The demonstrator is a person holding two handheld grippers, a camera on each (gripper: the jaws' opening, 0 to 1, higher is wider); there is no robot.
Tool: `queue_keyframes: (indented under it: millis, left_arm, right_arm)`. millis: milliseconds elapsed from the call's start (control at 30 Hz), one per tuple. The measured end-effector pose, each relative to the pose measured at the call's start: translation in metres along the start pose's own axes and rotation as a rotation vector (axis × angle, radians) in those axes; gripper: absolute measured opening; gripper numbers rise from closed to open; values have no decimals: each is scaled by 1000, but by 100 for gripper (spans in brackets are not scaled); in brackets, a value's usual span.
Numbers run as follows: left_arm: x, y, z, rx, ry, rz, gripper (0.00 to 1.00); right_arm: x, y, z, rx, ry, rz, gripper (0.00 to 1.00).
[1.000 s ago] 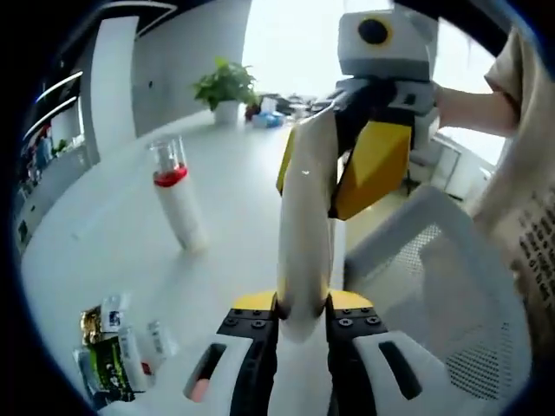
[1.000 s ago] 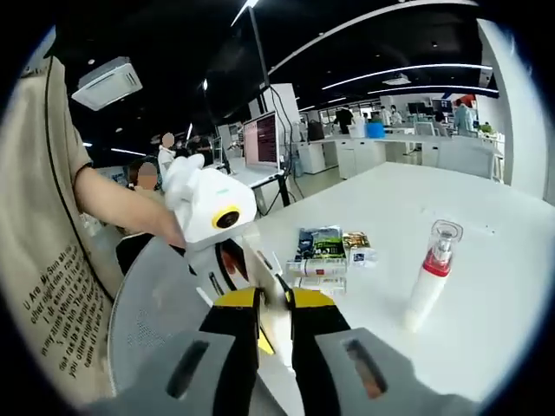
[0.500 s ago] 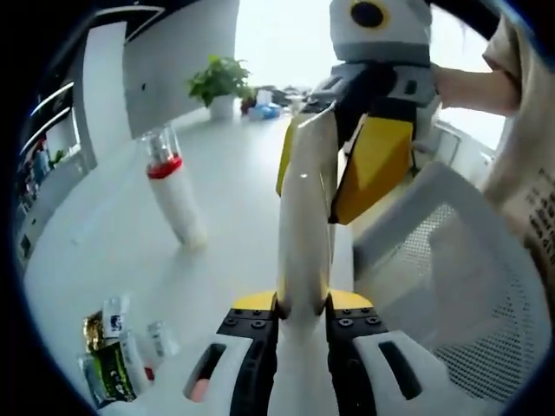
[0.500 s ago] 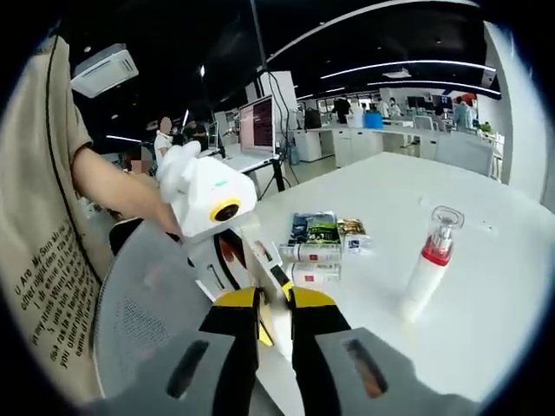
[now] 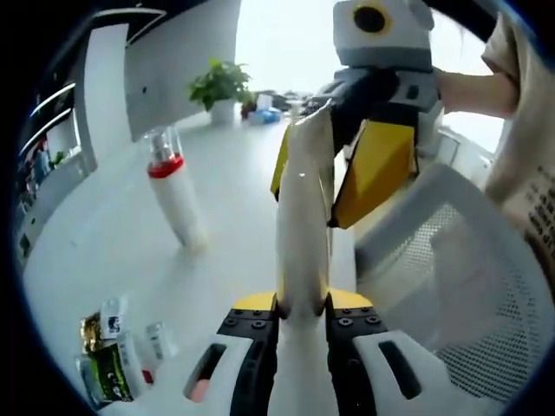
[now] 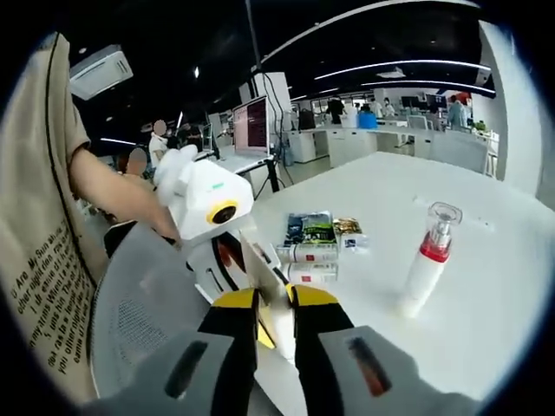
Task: Arrange the skincare products in the storage area until every visible bottle or jar stands upright without overlapping.
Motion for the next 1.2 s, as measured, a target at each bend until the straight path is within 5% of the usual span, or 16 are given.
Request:
queue_keyframes:
  millis: [267, 667, 1200]
  left_arm:
    - [-1, 0, -4, -23, -10, 10, 16]
    - [-2, -2, -24, -33, -5, 15, 16]
    - [-7, -12, -59, -48, 3, 20, 16]
  right_arm:
    - [2, 7, 0, -61, 50, 28, 26]
    - [4, 31, 3, -182, 193, 21, 73]
    - [3, 42, 12, -275, 307, 46, 91]
Point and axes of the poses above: the point that each gripper's makers call its tool centre point, and the gripper's own axes: x roughly backward along the fingers, z roughly to its right, y roughly out of its underside, the point moved 9 cm from there along x, roughly backward along the fingers, and after that the axes turned 9 degrees about -z, right-handed, at the moved point
